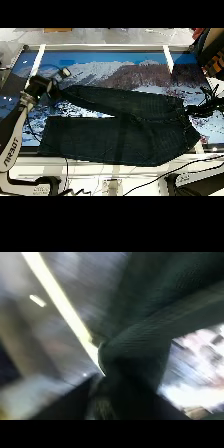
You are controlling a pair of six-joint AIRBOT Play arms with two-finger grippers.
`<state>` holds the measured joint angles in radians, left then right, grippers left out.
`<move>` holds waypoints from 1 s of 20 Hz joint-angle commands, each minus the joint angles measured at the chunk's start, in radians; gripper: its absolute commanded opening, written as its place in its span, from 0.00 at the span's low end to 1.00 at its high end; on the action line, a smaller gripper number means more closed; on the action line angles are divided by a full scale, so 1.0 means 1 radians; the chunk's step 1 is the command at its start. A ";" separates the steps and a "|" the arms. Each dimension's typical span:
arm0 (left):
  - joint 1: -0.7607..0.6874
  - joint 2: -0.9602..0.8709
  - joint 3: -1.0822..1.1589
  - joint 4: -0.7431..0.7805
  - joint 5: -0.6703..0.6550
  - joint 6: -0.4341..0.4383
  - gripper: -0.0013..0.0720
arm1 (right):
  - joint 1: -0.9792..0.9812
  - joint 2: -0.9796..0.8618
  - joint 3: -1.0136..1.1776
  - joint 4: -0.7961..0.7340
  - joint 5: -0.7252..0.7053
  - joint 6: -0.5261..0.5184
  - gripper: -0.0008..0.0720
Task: Fold the clothes and pants, and hang the long-sleeved shirts on hangers.
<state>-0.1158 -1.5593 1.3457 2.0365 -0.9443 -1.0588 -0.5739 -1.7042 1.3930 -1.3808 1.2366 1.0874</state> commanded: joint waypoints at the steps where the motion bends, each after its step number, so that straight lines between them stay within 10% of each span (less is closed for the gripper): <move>1: -0.003 -0.071 -0.074 -0.021 -0.118 -0.076 0.92 | -0.001 0.000 0.001 0.000 -0.003 0.000 0.82; 10: 0.051 0.143 0.001 0.094 0.091 -0.329 0.91 | -0.001 0.000 0.001 -0.002 -0.027 0.000 0.82; 14: 0.180 0.272 -0.005 -0.103 0.093 -0.535 0.91 | -0.001 0.000 0.001 -0.005 -0.027 0.000 0.82; 15: 0.229 0.270 -0.005 -0.199 0.047 -0.531 0.83 | -0.001 0.000 0.001 -0.005 -0.027 0.000 0.82; 17: 0.327 0.253 -0.023 -0.363 -0.034 -0.532 0.13 | -0.001 0.000 0.001 -0.005 -0.027 0.000 0.82; 20: 0.434 0.220 -0.050 -0.443 -0.101 -0.583 0.07 | -0.001 0.000 0.001 -0.005 -0.034 0.000 0.82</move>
<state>0.2161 -1.3258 1.3140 1.7359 -0.9710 -1.5753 -0.5739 -1.7042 1.3930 -1.3857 1.2095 1.0874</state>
